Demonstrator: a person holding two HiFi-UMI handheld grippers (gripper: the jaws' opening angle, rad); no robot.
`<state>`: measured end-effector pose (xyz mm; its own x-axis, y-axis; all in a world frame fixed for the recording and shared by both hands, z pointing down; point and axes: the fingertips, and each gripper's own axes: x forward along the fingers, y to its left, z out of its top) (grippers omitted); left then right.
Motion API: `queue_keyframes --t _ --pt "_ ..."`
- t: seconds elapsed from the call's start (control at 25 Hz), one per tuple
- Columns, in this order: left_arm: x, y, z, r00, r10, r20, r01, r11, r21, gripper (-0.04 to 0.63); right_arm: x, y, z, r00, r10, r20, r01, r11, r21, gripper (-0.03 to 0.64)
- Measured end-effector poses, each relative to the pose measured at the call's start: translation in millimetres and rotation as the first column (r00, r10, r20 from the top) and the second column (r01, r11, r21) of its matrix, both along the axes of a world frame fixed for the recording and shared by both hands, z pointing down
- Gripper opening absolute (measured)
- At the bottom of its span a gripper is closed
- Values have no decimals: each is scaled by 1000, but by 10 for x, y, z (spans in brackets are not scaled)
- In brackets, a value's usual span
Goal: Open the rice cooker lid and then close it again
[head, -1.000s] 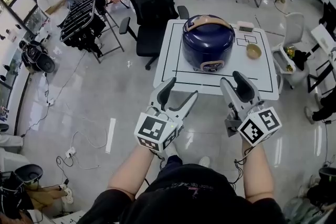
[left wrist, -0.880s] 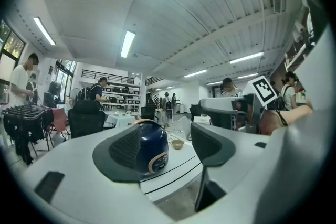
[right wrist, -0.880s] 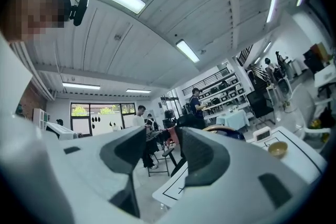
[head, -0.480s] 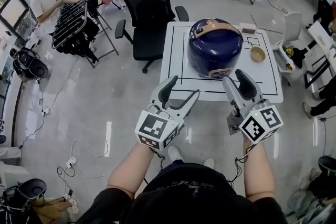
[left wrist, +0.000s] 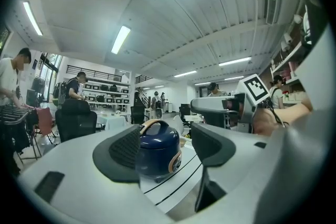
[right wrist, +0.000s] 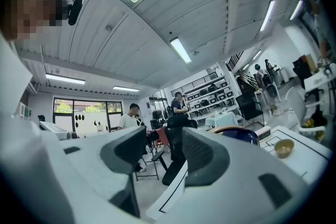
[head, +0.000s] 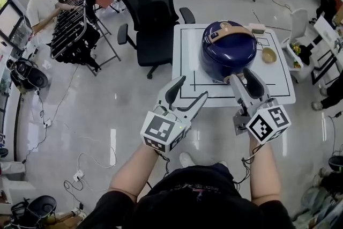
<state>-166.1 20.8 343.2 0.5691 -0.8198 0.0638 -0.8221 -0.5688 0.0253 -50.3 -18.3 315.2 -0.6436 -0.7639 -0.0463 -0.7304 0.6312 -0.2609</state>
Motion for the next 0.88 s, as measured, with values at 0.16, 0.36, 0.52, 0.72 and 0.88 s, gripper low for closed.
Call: queue_keyframes --t 0.16,0.36,0.52,0.72,0.88 --pt "-107 -71 -15 1000 -3 -6 3 1000 -1 296 -128 -79 -7 1000 -4 1 4 1000 -8 201" --pt "-149 -157 -16 1000 -15 -11 15 1000 -1 296 -165 -210 -9 1000 -10 6 11 1000 -8 201" --pt "-137 -277 -2 999 -42 -18 42 999 -1 296 -142 -368 37 1000 -29 6 29 999 -20 201" --pt "-6 -518 35 997 -78 -17 77 997 -15 296 -19 -676 102 998 -64 19 65 997 -49 201" --pt "178 -768 18 993 -112 -19 112 994 -19 295 133 -957 120 995 -100 13 101 993 -59 201"
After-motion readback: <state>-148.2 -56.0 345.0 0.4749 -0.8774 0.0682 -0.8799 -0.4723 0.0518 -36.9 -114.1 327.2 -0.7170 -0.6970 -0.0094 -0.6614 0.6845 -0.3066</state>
